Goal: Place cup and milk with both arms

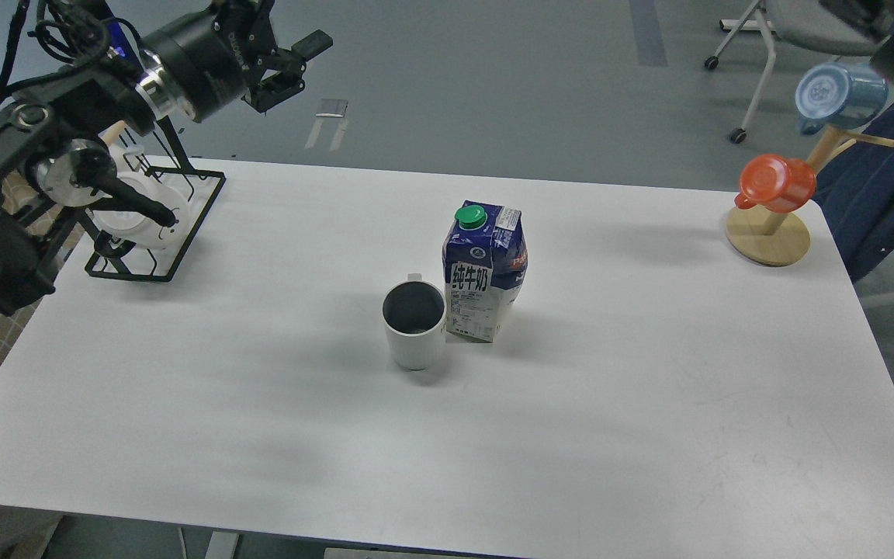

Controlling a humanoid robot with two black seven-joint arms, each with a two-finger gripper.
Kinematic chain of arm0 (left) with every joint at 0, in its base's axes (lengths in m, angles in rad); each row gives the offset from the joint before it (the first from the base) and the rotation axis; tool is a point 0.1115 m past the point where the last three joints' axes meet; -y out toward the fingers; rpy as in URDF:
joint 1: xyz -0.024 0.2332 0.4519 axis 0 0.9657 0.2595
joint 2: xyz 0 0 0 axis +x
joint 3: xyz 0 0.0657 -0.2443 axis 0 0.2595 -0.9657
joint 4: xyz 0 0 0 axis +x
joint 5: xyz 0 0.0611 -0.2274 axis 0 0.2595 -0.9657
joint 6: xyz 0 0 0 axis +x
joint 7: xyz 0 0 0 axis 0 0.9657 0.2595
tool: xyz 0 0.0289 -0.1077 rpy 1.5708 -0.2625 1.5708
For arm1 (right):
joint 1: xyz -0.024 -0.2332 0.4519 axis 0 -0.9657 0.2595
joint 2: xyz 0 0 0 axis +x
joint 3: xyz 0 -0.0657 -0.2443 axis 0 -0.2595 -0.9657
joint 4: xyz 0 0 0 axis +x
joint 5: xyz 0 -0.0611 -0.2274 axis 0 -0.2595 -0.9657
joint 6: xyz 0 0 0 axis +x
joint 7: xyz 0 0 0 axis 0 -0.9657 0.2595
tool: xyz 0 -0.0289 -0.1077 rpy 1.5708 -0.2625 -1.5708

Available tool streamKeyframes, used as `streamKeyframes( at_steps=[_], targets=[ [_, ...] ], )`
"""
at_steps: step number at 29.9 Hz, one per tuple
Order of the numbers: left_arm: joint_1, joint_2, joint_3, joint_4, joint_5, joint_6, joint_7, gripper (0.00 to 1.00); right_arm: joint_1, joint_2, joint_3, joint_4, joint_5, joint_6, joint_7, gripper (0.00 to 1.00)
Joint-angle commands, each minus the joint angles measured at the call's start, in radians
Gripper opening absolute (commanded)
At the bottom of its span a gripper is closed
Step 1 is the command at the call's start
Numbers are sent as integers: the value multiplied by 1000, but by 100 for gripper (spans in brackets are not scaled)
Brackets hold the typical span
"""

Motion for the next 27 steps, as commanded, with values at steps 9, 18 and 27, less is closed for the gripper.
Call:
streamKeyframes(
  at_steps=[9, 18, 27],
  targets=[
    [-62, -220, -40, 434, 13, -4, -144, 98, 212, 570, 29, -746, 115, 141, 0, 100],
    [-52, -292, -49, 488, -5, -10, -154, 98, 213, 805, 98, -961, 242, 116, 0, 99],
    [16, -297, -37, 488, -90, -83, -151, 98, 67, 808, 110, -957, 352, 376, 0, 100]
  ],
)
